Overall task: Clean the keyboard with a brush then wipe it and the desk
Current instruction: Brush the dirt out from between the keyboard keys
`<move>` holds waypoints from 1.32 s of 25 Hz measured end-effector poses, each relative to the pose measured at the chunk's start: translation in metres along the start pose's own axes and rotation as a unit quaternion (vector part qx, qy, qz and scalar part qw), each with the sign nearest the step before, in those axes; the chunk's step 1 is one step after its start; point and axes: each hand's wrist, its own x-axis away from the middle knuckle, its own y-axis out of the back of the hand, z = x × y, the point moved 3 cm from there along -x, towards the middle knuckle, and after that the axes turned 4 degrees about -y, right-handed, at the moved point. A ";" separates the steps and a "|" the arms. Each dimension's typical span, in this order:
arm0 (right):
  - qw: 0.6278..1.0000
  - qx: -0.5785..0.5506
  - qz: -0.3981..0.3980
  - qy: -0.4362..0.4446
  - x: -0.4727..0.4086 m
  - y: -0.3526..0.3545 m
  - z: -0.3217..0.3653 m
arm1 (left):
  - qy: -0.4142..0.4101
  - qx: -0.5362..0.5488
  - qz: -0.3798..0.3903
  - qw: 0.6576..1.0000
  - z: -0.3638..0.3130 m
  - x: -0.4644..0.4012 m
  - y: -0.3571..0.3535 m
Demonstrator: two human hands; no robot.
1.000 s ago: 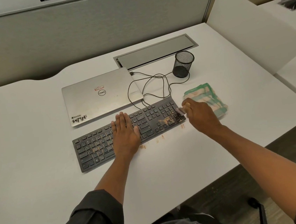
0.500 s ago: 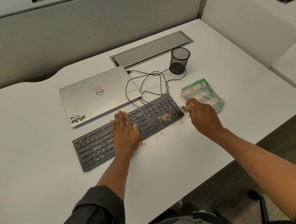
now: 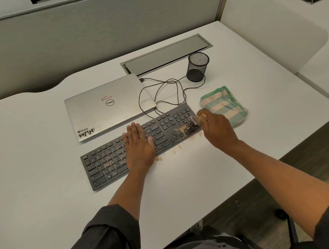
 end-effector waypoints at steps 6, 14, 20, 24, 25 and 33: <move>0.993 -0.071 0.082 -0.036 -0.005 -0.021 0.010 | 0.001 0.002 -0.006 1.000 0.000 0.000 0.001; 0.984 -0.106 0.061 -0.131 -0.036 0.000 -0.018 | 0.000 -0.002 -0.001 1.000 -0.001 0.000 0.001; 0.989 -0.082 0.075 -0.100 -0.049 -0.003 -0.013 | 0.004 -0.007 0.000 1.000 -0.001 -0.001 0.001; 0.990 -0.058 0.046 -0.118 -0.057 -0.004 -0.015 | 0.010 -0.016 0.007 1.000 -0.002 0.000 0.002; 0.990 -0.054 0.039 -0.121 -0.059 -0.005 -0.014 | 0.011 -0.019 0.009 1.000 -0.003 -0.001 0.002; 0.989 -0.090 0.092 -0.072 -0.060 -0.004 -0.009 | 0.014 -0.022 0.007 1.000 -0.003 0.000 0.002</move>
